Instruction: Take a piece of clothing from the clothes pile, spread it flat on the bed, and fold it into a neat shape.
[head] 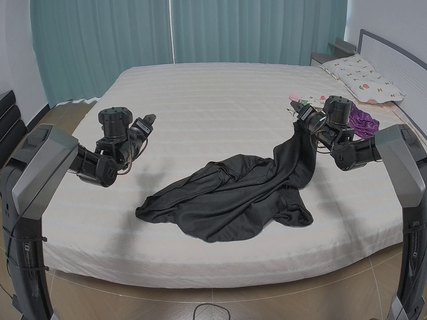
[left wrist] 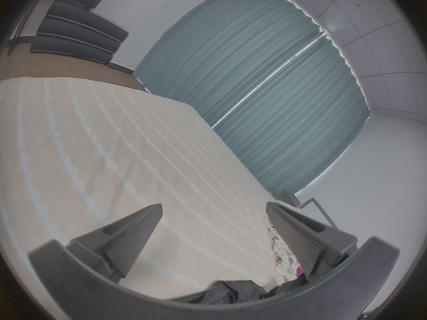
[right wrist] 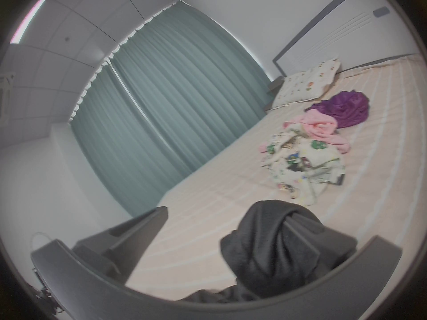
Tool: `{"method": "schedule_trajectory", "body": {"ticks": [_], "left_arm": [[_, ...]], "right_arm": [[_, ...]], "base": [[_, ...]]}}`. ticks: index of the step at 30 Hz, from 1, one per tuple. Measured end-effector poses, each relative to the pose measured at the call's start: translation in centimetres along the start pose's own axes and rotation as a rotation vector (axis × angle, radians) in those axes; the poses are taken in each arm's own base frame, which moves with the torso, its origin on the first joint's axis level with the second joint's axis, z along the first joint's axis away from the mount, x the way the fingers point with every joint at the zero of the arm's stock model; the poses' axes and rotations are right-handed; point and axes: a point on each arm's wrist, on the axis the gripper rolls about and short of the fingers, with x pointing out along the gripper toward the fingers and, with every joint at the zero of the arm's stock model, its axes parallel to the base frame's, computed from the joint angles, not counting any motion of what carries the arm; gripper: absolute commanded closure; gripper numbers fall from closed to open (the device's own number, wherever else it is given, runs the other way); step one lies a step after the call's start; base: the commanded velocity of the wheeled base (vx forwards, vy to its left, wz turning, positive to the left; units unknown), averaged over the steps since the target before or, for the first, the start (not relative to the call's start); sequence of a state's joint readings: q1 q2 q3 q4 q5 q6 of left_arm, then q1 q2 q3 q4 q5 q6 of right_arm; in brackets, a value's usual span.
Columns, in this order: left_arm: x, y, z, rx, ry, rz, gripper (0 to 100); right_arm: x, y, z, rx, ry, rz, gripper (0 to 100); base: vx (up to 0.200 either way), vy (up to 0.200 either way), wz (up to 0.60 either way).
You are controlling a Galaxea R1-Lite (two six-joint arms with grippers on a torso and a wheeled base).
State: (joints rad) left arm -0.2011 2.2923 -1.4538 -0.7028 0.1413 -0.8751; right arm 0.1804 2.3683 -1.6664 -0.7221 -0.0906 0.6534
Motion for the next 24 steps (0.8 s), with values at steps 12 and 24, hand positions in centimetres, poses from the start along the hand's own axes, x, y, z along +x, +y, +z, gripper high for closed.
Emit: {"method": "schedule_trajectory", "body": {"ticks": [12,24], "left_arm": [[-0.5,2.4,-1.1,0.009,0.049,0.080,0],[-6.6,2.9,-0.7,0.012,0.184,0.095,0]], "right_arm": [[0.3,-4.0,-2.8,-0.058,0.146,-0.180,0],[-4.0,-3.9,0.2,0.072,0.288,-0.114,0]], "base": [[0.000,0.000,0.00],[0.000,0.000,0.00]]}}
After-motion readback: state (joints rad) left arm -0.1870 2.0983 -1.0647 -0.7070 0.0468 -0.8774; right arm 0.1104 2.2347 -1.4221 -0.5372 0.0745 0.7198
